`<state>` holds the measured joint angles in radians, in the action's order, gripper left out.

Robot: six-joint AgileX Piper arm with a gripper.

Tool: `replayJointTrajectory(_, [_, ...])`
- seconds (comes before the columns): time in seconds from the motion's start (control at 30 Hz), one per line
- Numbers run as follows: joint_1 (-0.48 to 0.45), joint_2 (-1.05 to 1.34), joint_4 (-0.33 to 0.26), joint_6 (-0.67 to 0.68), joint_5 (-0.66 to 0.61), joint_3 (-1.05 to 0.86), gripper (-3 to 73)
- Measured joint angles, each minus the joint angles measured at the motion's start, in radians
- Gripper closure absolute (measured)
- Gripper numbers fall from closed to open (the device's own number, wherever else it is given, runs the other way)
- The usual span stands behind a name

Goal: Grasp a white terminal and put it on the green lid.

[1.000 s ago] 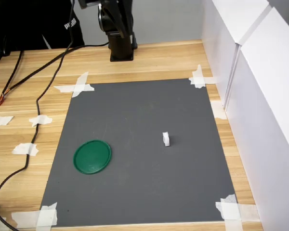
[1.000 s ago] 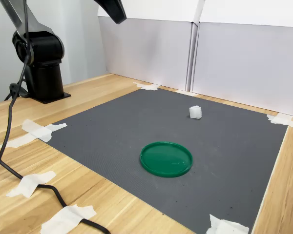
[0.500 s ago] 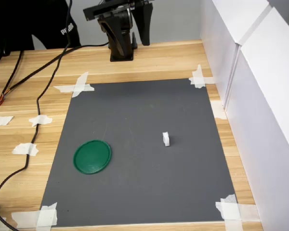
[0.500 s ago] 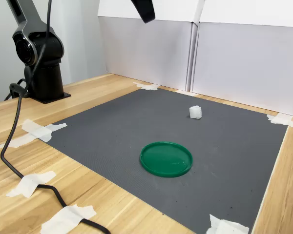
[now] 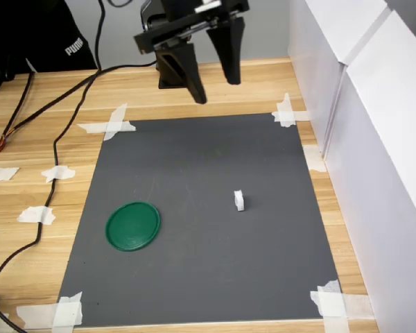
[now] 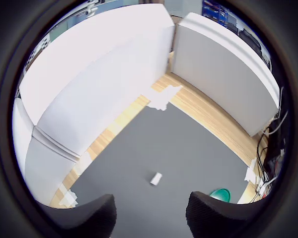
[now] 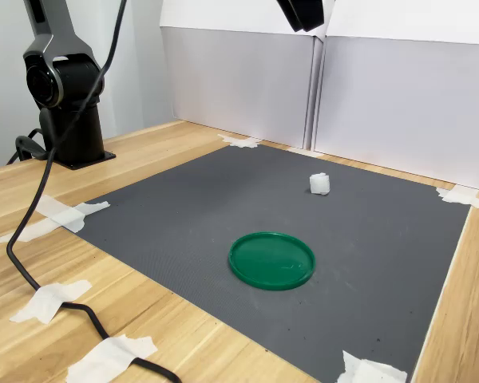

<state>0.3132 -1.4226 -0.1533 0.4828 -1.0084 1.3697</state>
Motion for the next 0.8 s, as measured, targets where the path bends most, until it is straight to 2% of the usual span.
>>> replayJointTrajectory(0.17, [0.027, -0.060, 0.033, -0.085, 0.010, 0.000, 9.4])
replayJointTrajectory(0.4, [0.027, -0.149, 0.110, -0.103, 0.032, 0.001, 9.1])
replayJointTrajectory(0.7, [0.030, -0.205, 0.109, -0.103, 0.110, 0.001, 9.2])
replayJointTrajectory(0.8, [0.059, -0.217, 0.132, -0.107, 0.112, 0.001, 9.2])
